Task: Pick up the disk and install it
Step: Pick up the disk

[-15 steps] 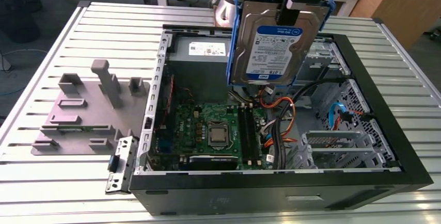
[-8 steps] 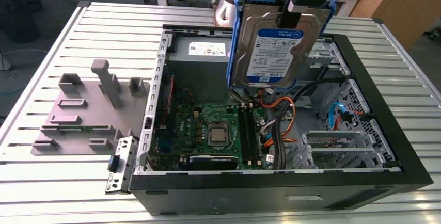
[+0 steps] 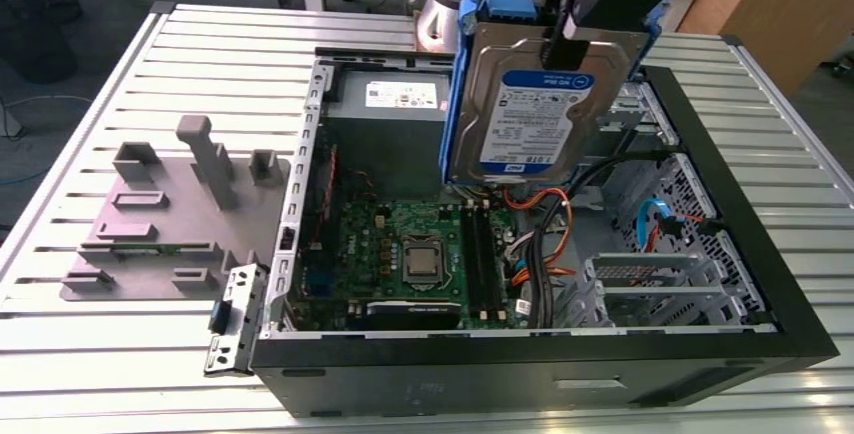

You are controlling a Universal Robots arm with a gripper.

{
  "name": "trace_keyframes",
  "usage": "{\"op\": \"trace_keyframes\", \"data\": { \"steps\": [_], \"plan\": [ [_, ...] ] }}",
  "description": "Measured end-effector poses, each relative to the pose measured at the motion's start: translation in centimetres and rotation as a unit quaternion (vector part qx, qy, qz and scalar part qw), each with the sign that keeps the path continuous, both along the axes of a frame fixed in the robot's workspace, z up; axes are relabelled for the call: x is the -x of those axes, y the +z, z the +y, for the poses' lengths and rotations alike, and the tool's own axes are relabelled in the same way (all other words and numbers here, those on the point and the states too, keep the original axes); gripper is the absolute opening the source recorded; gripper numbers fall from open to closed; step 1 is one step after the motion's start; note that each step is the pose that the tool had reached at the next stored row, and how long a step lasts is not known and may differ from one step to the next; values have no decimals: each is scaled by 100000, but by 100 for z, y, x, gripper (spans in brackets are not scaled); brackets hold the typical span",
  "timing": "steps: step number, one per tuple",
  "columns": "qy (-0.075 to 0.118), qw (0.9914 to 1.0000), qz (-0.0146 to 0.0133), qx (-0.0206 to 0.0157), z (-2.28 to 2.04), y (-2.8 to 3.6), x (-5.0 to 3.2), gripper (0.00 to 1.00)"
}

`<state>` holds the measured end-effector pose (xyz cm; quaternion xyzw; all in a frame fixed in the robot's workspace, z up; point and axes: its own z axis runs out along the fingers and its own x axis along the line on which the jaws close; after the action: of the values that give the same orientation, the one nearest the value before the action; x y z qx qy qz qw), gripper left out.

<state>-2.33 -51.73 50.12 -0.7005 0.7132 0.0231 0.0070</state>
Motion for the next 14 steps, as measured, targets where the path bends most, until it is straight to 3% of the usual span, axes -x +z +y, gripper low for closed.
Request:
{"op": "trace_keyframes", "data": {
  "steps": [7,14],
  "plan": [
    [1,100000,0,4,-137,-1,0,35],
    [-1,100000,0,-1,-207,-12,0,35]
  ]
}}
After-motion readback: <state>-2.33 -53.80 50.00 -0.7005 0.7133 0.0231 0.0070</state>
